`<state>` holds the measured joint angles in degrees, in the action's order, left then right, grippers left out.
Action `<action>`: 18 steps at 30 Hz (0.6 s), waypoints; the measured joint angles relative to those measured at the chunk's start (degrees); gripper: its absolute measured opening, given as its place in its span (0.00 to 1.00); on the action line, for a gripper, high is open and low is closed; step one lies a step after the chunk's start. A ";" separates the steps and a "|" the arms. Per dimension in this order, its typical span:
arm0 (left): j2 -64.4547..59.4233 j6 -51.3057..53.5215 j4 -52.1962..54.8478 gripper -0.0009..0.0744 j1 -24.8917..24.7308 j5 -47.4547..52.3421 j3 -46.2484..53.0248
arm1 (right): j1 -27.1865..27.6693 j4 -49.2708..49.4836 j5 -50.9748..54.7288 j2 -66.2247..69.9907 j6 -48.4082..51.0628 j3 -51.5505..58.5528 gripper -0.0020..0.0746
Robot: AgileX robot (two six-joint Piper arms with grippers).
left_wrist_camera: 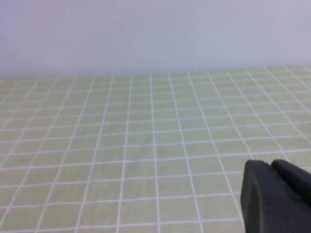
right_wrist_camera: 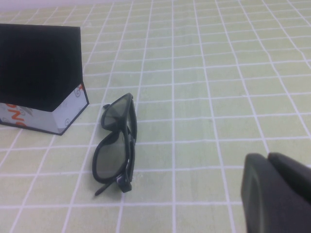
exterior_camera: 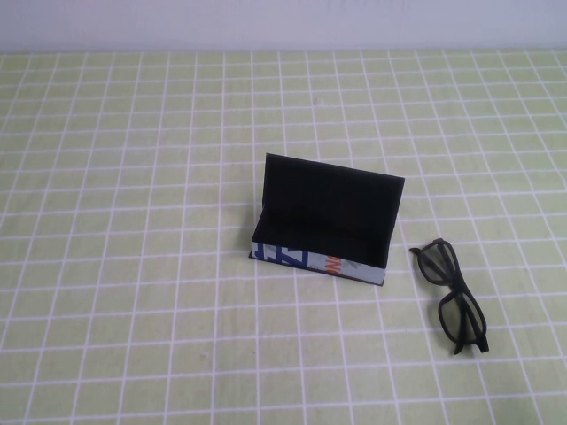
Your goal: Take glasses out of glasses case
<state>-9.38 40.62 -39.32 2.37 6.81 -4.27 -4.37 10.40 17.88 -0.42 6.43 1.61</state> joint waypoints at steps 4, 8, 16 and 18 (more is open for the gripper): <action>5.69 -18.76 18.35 0.01 0.12 -0.18 1.44 | 0.00 0.00 0.00 0.00 0.00 0.00 0.00; 8.97 -31.18 27.54 0.01 0.12 -4.69 5.06 | 0.00 0.00 0.00 0.00 0.00 0.00 0.00; 9.90 -42.25 40.24 0.01 -0.60 2.47 5.55 | 0.00 0.00 0.00 0.00 0.00 0.00 0.00; 9.94 -42.34 40.45 0.01 -0.60 7.96 5.55 | 0.00 0.00 0.00 0.00 0.00 0.00 0.00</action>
<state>0.56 -1.72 1.13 1.77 14.77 1.28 -4.37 10.40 17.88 -0.42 6.43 1.61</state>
